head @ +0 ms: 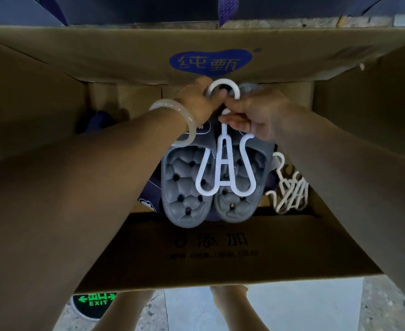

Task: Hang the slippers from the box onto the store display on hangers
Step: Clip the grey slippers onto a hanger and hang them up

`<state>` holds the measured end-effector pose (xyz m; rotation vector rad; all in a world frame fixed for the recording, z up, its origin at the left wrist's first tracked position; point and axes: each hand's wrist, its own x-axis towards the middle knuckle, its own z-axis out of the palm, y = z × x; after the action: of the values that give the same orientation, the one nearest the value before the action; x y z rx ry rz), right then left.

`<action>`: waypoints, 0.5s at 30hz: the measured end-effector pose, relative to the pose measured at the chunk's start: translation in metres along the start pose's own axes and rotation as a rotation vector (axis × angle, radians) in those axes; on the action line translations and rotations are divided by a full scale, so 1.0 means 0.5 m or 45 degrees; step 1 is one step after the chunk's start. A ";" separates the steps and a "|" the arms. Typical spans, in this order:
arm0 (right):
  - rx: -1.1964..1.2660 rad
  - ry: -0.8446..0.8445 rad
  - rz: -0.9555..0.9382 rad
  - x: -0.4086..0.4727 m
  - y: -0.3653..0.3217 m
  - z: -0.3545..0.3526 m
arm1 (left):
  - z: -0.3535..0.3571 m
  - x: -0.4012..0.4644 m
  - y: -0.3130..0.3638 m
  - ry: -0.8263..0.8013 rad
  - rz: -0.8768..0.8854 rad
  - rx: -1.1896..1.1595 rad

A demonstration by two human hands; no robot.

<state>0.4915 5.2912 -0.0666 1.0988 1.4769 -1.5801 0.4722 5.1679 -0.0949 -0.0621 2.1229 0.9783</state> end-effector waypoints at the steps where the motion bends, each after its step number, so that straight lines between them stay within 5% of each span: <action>1: -0.053 -0.001 -0.045 -0.006 0.001 -0.008 | -0.001 0.001 -0.002 0.031 0.006 0.042; 4: -0.733 -0.021 -0.309 -0.032 -0.006 -0.055 | -0.006 -0.002 -0.009 0.097 0.019 0.116; 6: -1.449 -0.150 -0.292 -0.048 -0.002 -0.083 | -0.007 -0.002 -0.009 0.093 0.025 0.160; 8: -1.848 -0.235 -0.285 -0.047 0.019 -0.093 | -0.007 -0.002 -0.005 0.068 0.057 0.287; 15: -1.763 -0.086 -0.470 -0.030 0.041 -0.095 | 0.025 -0.014 0.014 0.256 0.100 0.835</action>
<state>0.5218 5.3351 -0.0604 -0.0439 2.1723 -0.4219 0.4824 5.1793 -0.0909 0.2601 2.5479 0.2852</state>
